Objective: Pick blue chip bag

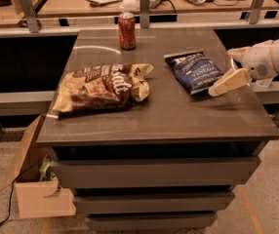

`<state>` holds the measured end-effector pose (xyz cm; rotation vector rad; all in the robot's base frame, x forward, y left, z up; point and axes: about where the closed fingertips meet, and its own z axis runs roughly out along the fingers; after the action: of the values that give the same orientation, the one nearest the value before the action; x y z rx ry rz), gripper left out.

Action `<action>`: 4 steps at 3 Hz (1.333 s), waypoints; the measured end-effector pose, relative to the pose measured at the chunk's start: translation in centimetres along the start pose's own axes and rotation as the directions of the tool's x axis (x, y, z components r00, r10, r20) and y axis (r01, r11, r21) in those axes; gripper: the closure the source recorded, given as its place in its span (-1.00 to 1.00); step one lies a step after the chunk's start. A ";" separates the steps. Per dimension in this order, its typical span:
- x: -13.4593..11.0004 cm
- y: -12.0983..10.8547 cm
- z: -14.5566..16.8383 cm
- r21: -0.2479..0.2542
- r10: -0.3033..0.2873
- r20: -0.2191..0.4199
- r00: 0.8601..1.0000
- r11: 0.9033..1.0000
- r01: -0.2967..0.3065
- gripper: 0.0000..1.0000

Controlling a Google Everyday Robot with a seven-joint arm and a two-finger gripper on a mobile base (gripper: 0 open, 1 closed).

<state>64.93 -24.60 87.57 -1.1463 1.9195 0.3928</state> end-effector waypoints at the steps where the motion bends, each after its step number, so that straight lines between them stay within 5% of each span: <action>1: 0.0 -0.3 1.3 -0.024 -0.002 0.001 1.000 1.000 0.002 -1.00; 3: 0.0 0.0 3.3 -0.086 -0.023 -0.001 1.000 0.996 0.023 -0.17; 4: -1.3 0.5 3.1 -0.094 -0.025 0.037 0.999 0.995 0.028 0.43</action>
Offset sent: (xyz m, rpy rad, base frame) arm 0.0190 0.0188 -0.0257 0.0044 0.0527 0.0884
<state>66.37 -21.64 86.69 -1.2161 1.8695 0.4910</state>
